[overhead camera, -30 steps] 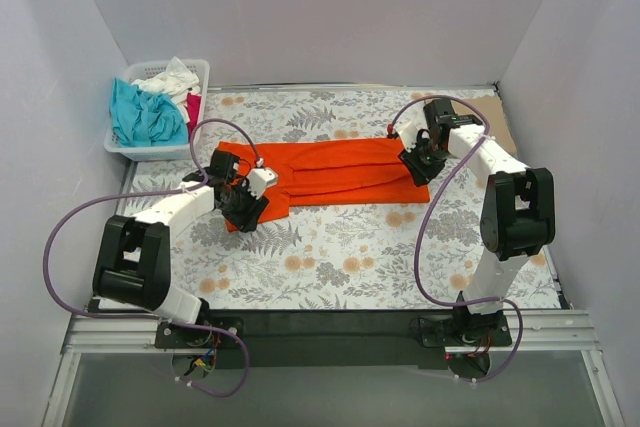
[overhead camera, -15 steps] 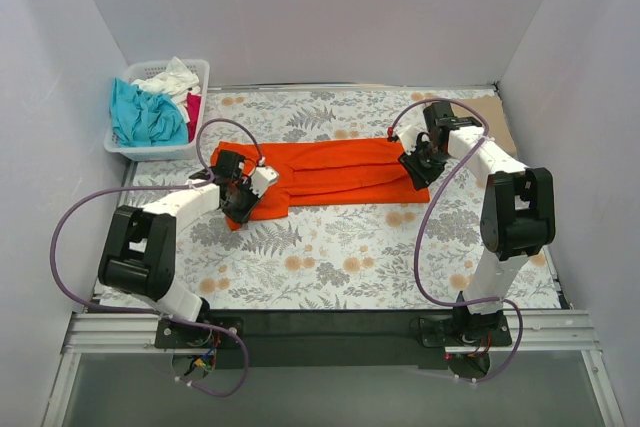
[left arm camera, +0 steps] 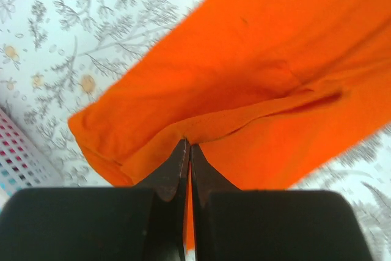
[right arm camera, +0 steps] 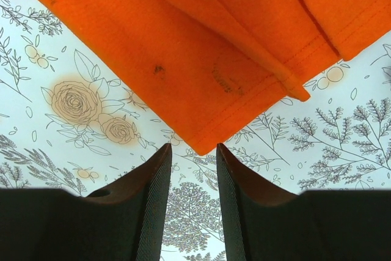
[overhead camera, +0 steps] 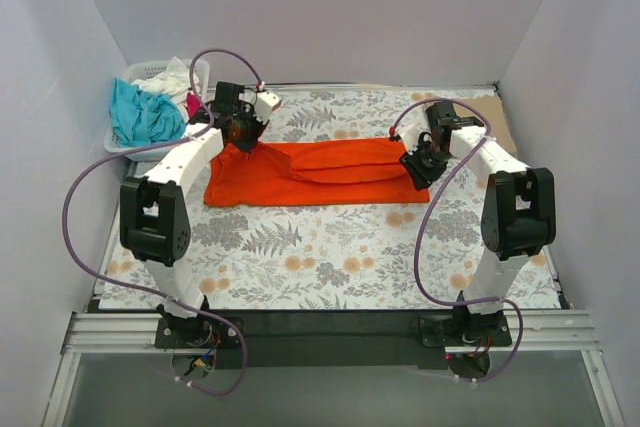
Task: Fold and stack the t-shirts
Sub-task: Fold the tshirt
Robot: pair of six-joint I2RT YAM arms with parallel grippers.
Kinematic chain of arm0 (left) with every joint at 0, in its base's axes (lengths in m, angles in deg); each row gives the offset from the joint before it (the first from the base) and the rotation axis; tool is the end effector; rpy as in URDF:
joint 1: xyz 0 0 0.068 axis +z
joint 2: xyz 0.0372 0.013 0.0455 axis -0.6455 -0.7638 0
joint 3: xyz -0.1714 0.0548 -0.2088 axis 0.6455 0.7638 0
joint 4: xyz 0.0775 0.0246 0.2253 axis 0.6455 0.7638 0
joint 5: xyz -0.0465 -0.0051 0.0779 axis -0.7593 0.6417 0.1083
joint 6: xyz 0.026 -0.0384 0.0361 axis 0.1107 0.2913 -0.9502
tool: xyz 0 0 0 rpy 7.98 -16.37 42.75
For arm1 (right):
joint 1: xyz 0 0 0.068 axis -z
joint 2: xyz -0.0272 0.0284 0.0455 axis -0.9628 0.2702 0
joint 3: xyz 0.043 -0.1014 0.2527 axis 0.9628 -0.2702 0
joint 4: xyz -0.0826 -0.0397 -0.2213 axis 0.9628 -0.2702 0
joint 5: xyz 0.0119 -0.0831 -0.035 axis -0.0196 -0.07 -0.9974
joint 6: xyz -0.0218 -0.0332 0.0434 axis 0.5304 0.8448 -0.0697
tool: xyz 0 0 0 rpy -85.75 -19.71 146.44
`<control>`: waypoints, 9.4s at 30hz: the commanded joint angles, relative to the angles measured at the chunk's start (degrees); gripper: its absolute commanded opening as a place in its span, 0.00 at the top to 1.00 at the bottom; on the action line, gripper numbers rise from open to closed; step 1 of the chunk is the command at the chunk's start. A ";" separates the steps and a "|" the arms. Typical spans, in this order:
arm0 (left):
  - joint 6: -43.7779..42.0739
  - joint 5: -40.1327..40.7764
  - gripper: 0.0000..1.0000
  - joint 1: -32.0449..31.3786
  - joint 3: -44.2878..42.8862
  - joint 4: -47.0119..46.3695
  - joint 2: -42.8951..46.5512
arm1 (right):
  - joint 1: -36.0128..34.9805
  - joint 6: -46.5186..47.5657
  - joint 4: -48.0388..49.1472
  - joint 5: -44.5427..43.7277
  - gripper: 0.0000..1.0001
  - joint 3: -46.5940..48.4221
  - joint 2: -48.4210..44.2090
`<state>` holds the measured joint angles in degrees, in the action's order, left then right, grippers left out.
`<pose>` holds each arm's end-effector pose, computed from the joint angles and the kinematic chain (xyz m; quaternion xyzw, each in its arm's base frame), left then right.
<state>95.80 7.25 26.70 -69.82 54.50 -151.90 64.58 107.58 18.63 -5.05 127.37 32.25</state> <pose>0.3557 -0.0929 0.2718 0.0499 0.9433 -0.1463 0.2937 0.3403 0.0669 0.2234 -0.4163 0.8880 0.0523 0.1881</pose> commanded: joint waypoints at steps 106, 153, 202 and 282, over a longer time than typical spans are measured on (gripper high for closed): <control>15.24 -13.19 0.68 4.97 6.80 3.03 3.04 | 0.25 -5.83 -0.45 5.88 0.60 21.90 15.99; 28.44 -3.33 1.00 3.57 -19.97 -5.77 -33.66 | -9.25 3.93 -4.49 5.52 0.64 -9.90 -5.00; 32.39 -9.84 0.82 -2.24 -30.27 -7.34 -38.79 | -22.08 -8.20 3.51 23.80 0.60 -17.11 -16.34; -22.10 -23.03 0.86 -15.60 63.14 -29.41 30.81 | -49.85 -0.38 31.99 -8.02 0.67 -41.81 -27.92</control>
<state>74.12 -19.48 11.32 -6.46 21.06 -120.27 14.95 108.06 55.24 -12.44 85.78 8.47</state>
